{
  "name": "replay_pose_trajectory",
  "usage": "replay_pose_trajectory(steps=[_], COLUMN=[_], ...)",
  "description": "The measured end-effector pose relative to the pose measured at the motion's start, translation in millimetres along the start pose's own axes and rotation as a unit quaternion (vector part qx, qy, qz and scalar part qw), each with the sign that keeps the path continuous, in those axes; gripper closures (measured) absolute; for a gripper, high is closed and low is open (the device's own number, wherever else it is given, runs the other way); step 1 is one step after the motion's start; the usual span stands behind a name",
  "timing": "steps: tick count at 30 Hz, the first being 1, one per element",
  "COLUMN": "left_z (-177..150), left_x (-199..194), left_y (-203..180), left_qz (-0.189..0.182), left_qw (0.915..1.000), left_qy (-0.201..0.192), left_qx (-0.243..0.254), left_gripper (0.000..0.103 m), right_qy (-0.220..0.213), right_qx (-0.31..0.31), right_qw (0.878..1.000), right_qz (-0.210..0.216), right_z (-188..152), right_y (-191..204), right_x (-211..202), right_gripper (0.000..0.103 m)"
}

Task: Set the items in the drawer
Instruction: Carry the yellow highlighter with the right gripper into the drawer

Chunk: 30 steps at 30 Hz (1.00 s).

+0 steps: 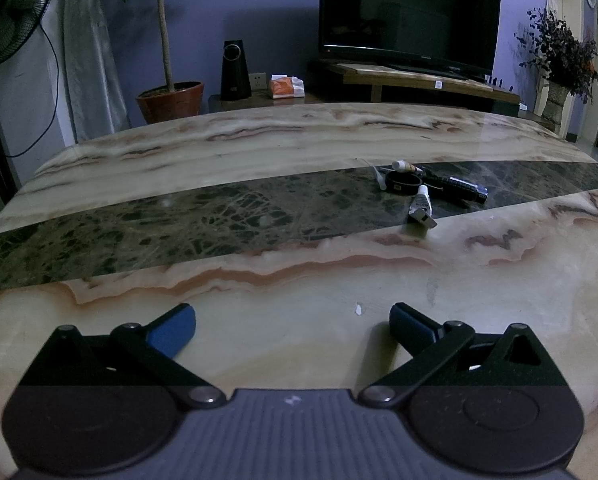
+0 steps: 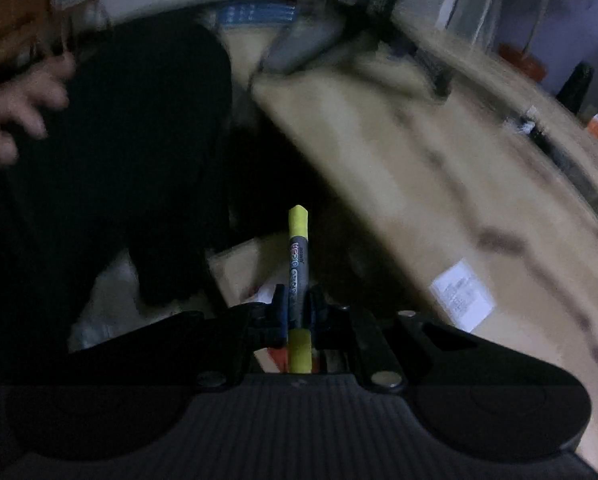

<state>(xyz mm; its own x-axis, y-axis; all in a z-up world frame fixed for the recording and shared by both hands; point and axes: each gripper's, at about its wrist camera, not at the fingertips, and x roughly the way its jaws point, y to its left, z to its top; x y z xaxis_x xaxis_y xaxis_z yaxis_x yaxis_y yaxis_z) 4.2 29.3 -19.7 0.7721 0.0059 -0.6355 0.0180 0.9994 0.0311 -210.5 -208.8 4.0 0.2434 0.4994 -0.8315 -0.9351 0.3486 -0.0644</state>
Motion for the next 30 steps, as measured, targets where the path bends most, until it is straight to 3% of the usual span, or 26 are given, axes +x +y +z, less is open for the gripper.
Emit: replay_pose_trajectory(steps=[7,11,16,23,30], left_z=[0.0,0.0,0.0,0.0,0.0], left_x=[0.0,0.0,0.0,0.0,0.1], left_y=[0.0,0.0,0.0,0.0,0.0], left_qz=[0.0,0.0,0.0,0.0,0.0], left_qw=[1.0,1.0,1.0,1.0,1.0], left_qy=[0.0,0.0,0.0,0.0,0.0], left_qx=[0.0,0.0,0.0,0.0,0.0], left_gripper=[0.0,0.0,0.0,0.0,0.0], right_qy=[0.099,0.132,0.193,0.235,0.244], right_qx=[0.014,0.03,-0.004,-0.018,-0.017], right_qw=[0.995,0.99,0.979,0.968,0.965], right_qz=[-0.022,-0.043,-0.069,-0.09,-0.099], right_z=[-22.5,-27.8,-44.7,-60.6,-59.0], right_y=[-4.8,-15.1,-15.0,-22.8,-28.5], right_x=[72.7,89.1,113.7,120.9,116.8], right_gripper=[0.091,0.091,0.091,0.091,0.09])
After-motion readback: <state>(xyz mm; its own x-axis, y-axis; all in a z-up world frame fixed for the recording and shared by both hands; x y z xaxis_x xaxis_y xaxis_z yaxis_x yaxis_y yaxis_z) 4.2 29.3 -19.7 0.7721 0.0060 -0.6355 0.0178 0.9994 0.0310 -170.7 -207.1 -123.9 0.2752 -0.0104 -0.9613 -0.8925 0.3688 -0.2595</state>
